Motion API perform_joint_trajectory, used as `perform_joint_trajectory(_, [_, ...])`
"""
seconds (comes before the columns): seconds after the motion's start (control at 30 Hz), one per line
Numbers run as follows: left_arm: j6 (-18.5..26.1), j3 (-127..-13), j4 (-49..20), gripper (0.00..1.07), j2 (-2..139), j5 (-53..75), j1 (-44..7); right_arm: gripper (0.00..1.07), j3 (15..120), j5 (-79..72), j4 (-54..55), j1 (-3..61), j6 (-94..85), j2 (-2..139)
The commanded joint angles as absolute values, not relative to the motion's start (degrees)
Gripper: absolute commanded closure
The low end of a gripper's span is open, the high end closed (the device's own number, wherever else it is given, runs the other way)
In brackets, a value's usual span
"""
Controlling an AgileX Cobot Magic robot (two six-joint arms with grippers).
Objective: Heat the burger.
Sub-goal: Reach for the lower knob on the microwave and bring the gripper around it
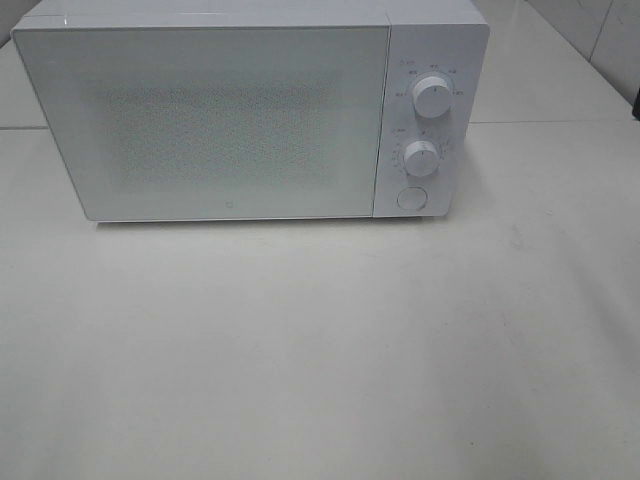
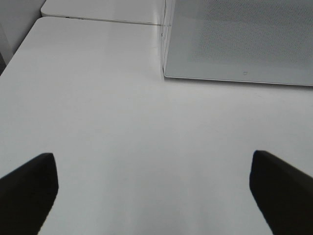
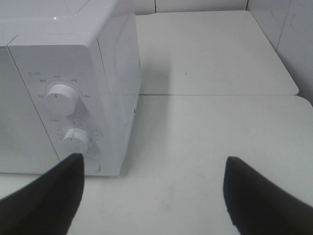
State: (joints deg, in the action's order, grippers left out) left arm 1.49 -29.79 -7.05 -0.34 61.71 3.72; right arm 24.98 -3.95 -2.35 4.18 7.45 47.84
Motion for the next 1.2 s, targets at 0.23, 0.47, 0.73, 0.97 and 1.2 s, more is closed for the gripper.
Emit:
perform_joint_trajectory(0.23, [1.6,-29.6,-7.2,0.07,-1.3,61.4,4.0,0.31,23.8,-21.4,-5.6,4.3,6.9,57.5])
perform_joint_trajectory(0.47, [1.6,-29.6,-7.2,0.07,-1.3,61.4,4.0,0.32,17.4,-41.8,-1.0,4.3,3.9,64.9])
perform_joint_trajectory(0.73, [1.6,-29.6,-7.2,0.07,-1.3,61.4,4.0,0.33,13.1,-49.4,3.4,4.3,0.5,70.4])
perform_joint_trajectory(0.97, [1.6,-29.6,-7.2,0.07,-1.3,61.4,4.0,0.33,12.7,-50.4,11.5,9.4,-1.7,73.9])
perform_joint_trajectory(1.2, [1.6,-29.6,-7.2,0.07,-1.3,61.4,4.0,0.33,12.7,-57.9,29.7,24.5,-15.3,81.6])
